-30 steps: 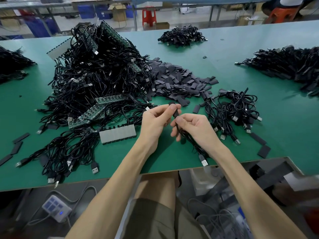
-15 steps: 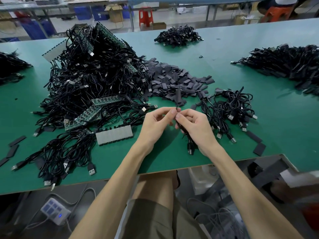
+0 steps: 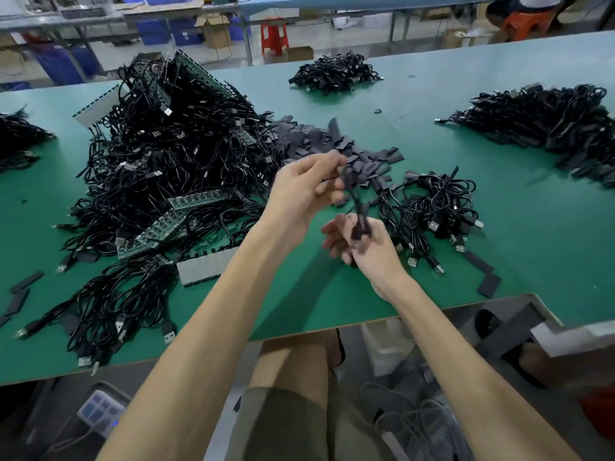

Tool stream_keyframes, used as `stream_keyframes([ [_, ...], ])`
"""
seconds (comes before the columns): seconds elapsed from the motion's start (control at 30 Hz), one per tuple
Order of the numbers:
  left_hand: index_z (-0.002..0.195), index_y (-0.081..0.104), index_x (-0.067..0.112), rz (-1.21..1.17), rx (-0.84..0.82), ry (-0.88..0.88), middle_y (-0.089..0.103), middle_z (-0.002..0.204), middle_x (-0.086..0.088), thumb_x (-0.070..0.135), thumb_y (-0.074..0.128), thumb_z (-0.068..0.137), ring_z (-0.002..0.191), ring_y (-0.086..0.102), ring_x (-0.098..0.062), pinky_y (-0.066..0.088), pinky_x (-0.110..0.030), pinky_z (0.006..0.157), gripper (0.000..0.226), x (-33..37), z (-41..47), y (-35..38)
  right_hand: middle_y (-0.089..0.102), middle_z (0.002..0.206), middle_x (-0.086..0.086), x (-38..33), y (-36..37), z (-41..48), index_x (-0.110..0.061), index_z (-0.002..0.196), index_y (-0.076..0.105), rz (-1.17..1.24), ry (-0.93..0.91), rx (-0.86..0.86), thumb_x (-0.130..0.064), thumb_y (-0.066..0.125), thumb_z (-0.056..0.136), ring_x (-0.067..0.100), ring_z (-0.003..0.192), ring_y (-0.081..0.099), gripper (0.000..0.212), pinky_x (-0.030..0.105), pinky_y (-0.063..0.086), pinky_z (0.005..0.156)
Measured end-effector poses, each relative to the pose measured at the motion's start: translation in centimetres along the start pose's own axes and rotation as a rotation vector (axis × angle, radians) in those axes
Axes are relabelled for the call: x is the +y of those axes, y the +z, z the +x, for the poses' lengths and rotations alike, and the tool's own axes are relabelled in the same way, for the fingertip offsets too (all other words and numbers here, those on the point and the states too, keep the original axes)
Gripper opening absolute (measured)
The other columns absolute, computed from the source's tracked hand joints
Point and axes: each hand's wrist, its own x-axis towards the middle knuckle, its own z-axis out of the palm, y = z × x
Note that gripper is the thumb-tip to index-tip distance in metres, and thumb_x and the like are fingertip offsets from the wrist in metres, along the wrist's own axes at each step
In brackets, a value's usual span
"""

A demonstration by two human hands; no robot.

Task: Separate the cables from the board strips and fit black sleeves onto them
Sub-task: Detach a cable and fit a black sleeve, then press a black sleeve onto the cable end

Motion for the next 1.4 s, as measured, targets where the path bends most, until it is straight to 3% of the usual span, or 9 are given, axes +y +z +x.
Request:
stream_keyframes([
  [0.13,0.101,0.070,-0.002,0.165,-0.070,-0.118,0.066,0.069,-0.005,0.015,0.063,0.101,0.057,0.063,-0.013,0.058,-0.021,0.058,0.019,0.4,2.1,4.4,0.074,0.073,0.003,0.1,0.3,0.1,-0.013,0.087,0.070,-0.128,-0.019,-0.039,-0.021,0.048,0.109,0.014,0.058,0.064,0.032,0.022,0.041,0.048],
  [0.23,0.116,0.064,-0.010,0.332,-0.082,-0.227,0.068,0.090,-0.014,0.022,0.062,0.102,0.075,0.074,-0.027,0.065,-0.034,0.067,0.035,-0.6,2.6,6.3,0.072,0.069,0.002,0.2,0.3,0.2,-0.012,0.083,0.065,-0.133,-0.019,-0.048,-0.013,0.043,0.108,0.013,0.054,0.062,0.034,0.024,0.041,0.048],
  [0.37,0.115,0.070,0.000,0.730,-0.072,-0.019,0.073,0.100,-0.012,0.017,0.067,0.099,0.090,0.075,-0.027,0.062,-0.040,0.076,0.024,-1.1,2.0,4.8,0.072,0.068,0.003,0.2,0.3,0.2,-0.013,0.081,0.065,-0.062,-0.024,-0.038,-0.019,0.048,0.109,0.014,0.052,0.061,0.033,0.021,0.040,0.046],
  [0.53,0.106,0.077,0.014,1.242,-0.032,0.089,0.071,0.094,0.001,0.015,0.072,0.091,0.079,0.061,-0.009,0.050,-0.023,0.078,0.016,1.6,-0.6,-1.2,0.074,0.070,0.002,0.3,0.3,0.3,-0.015,0.087,0.073,-0.161,-0.057,-0.027,-0.031,0.048,0.109,0.013,0.057,0.063,0.036,0.020,0.041,0.046],
  [0.73,0.104,0.071,0.008,1.629,0.090,-0.236,0.070,0.102,-0.009,0.029,0.080,0.087,0.098,0.064,-0.030,0.055,-0.044,0.090,0.029,4.2,-4.3,-7.4,0.073,0.071,0.002,-0.1,0.3,-0.1,-0.009,0.091,0.072,-0.142,-0.049,-0.050,-0.027,0.050,0.109,0.013,0.058,0.063,0.034,0.020,0.044,0.048],
  [0.9,0.120,0.063,0.014,1.672,0.078,-0.305,0.045,0.129,-0.011,0.027,0.085,0.083,0.123,0.044,-0.031,0.044,-0.047,0.103,0.044,4.1,-6.1,-8.2,0.073,0.071,0.002,-0.3,0.2,-0.3,-0.009,0.092,0.072,-0.190,-0.055,-0.051,-0.028,0.050,0.109,0.012,0.058,0.063,0.034,0.023,0.045,0.050],
  [1.03,0.120,0.051,0.009,1.729,0.196,-0.333,0.039,0.128,-0.014,0.027,0.084,0.082,0.126,0.037,-0.034,0.042,-0.053,0.104,0.054,3.8,-7.1,-8.8,0.073,0.072,0.001,-0.3,0.0,-0.3,-0.009,0.092,0.072,-0.203,-0.058,-0.052,-0.028,0.051,0.109,0.012,0.058,0.063,0.033,0.023,0.045,0.051],
  [1.23,0.117,0.051,0.016,1.573,0.198,-0.243,0.061,0.108,-0.008,0.014,0.082,0.082,0.098,0.060,-0.031,0.052,-0.044,0.086,0.047,2.5,-7.6,-9.6,0.074,0.074,0.001,-0.3,-0.1,-0.3,-0.011,0.093,0.072,-0.225,-0.064,-0.075,-0.028,0.053,0.108,0.011,0.060,0.064,0.030,0.022,0.046,0.052],
  [1.4,0.091,0.070,0.025,1.189,0.223,-0.048,0.064,0.083,0.005,0.016,0.089,0.076,0.076,0.061,-0.011,0.046,-0.017,0.065,0.026,0.1,-7.2,-7.8,0.076,0.086,0.003,-0.3,0.1,-0.3,-0.016,0.100,0.073,-0.242,-0.086,-0.159,-0.022,0.071,0.098,0.012,0.071,0.068,0.007,0.014,0.048,0.060],
])
